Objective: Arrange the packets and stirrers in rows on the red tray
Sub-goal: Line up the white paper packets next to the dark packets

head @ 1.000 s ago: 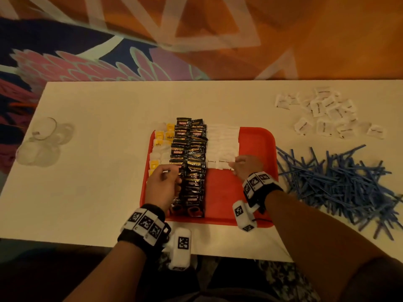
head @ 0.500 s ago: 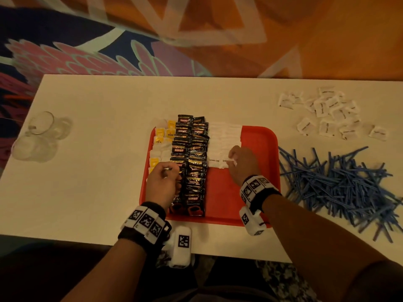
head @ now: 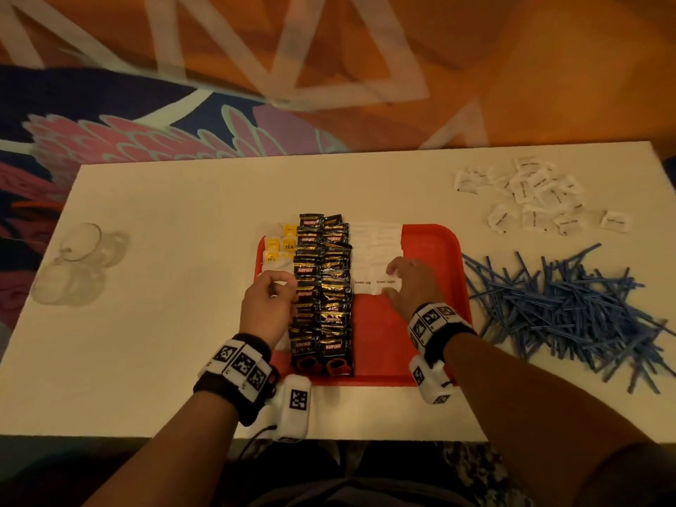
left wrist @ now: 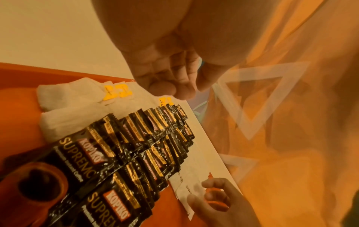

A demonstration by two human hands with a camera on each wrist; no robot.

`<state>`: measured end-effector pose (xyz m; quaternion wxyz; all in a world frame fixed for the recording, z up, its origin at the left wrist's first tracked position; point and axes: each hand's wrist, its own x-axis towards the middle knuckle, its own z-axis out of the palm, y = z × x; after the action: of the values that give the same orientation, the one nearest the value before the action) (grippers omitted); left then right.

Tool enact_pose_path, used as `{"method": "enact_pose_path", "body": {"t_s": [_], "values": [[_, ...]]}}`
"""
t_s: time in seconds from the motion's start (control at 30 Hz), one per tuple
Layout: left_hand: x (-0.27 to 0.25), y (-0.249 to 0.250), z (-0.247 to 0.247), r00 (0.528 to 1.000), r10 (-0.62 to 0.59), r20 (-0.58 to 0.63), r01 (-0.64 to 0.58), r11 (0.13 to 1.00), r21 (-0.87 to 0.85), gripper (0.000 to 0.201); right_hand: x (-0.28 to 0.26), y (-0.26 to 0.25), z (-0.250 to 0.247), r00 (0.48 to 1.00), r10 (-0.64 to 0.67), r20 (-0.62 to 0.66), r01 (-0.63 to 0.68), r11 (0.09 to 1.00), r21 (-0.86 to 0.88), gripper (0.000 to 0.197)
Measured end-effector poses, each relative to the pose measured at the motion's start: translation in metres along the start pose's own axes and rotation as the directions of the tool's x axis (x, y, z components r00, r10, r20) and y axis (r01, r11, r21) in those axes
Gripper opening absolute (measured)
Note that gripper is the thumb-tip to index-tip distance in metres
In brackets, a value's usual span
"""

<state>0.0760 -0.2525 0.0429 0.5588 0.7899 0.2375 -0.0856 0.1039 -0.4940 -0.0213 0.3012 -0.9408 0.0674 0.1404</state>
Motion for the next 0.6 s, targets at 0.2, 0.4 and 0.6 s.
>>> {"method": "enact_pose_path", "body": {"t_s": [0.2,0.4,0.6], "values": [[0.018,0.027,0.046,0.976,0.086,0.2,-0.123,0.976,0.18,0.006,-0.039,0.019,-0.031,0.981,0.118,-0.152,-0.096,0.984,0.148,0.02],[0.027,0.06,0.145,0.838,0.137,0.528,-0.436,0.75,0.497,0.028,-0.067,0.072,-0.062,0.935,0.313,-0.167,-0.268,0.932,0.245,0.015],[0.052,0.094,0.264,0.751,0.089,0.654,-0.624,0.419,0.66,0.054,-0.065,0.14,-0.101,0.936,0.318,-0.15,-0.273,0.926,0.26,0.013]]}}
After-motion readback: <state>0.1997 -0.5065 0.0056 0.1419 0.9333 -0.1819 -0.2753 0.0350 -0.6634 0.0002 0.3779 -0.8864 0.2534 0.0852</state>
